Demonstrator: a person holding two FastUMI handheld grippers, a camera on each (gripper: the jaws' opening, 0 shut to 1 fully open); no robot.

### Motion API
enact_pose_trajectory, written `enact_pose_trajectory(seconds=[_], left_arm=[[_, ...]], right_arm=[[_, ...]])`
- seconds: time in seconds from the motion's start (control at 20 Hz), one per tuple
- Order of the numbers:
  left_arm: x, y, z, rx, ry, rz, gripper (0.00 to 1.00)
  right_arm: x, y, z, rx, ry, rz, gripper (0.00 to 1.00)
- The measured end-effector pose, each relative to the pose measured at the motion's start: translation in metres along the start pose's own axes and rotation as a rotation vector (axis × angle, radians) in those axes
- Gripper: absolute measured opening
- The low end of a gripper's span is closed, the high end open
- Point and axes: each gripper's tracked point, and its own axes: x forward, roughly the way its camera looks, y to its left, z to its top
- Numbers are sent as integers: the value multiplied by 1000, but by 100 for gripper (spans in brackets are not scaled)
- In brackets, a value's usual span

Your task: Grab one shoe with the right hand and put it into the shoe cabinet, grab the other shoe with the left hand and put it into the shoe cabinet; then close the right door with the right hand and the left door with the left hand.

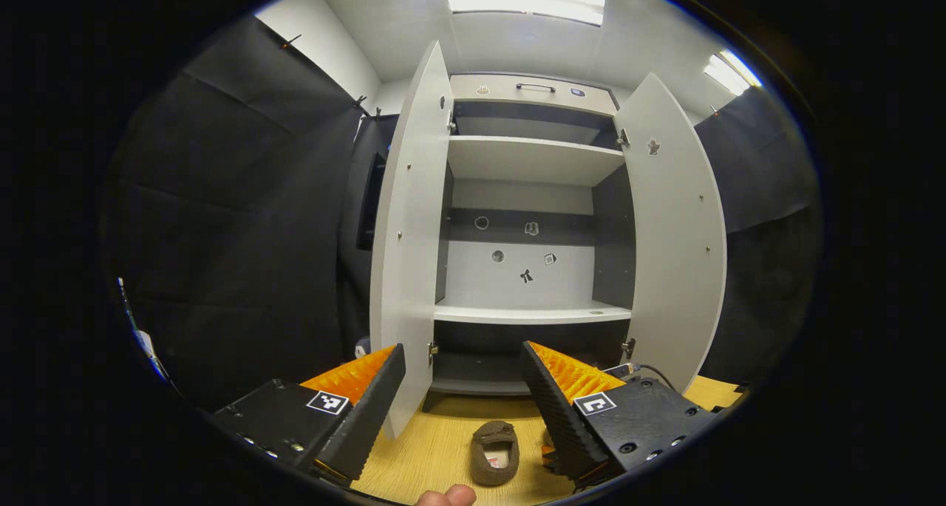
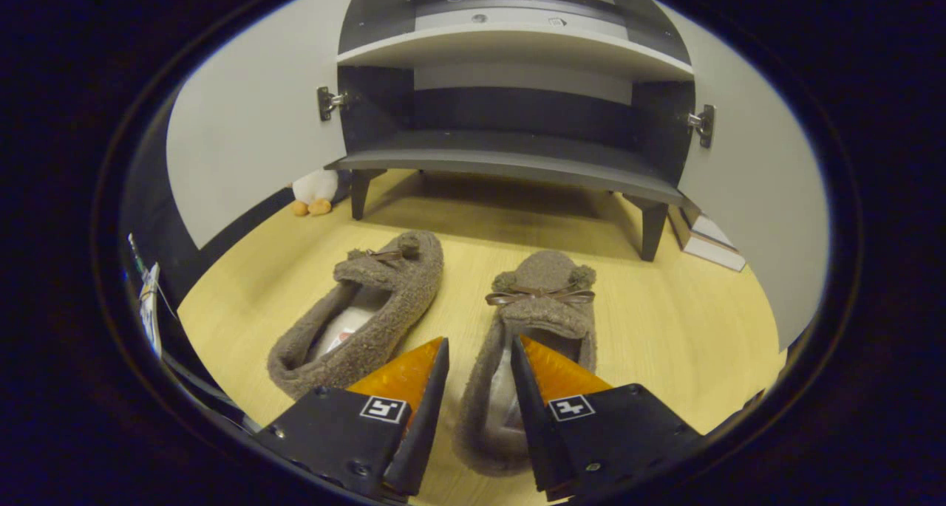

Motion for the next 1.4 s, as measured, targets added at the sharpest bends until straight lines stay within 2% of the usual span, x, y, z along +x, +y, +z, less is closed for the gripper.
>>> enact_pose_trajectory(seconds=[0.15,0.25,0.35,0.5,0.55,0.6,0.65,0.7,0.75,1.0,1.15,1.4], left_arm=[[0,2,-3,-5,12,4,94],[-1,4,-4,-10,16,8,95],[-1,4,-5,-8,20,9,94],[1,3,-6,-3,19,5,95],[0,2,-5,-3,19,3,94],[0,1,-5,-3,19,1,94],[0,1,-6,-4,20,-1,94],[0,1,-6,-5,21,-4,94],[0,0,-6,-4,21,-6,95],[-2,0,-6,1,21,-7,94],[-2,-1,-7,-3,24,-13,94],[-1,-9,-9,-3,24,-33,94]], right_arm=[[8,-3,-1,2,2,-31,51],[14,-4,-2,-4,3,-49,40],[17,-6,-2,-18,-7,-67,41],[18,-11,-2,-49,-12,-85,32],[18,-11,-1,-48,-17,-78,28],[17,-12,0,-46,-19,-75,19],[18,-13,0,-35,-25,-67,17],[17,-13,1,-25,-31,-54,8],[17,-13,1,-21,-36,-46,6],[2,-19,15,-54,-111,-61,4],[-19,-22,26,-62,-159,-40,5],[-91,-20,70,-58,-292,12,5]])
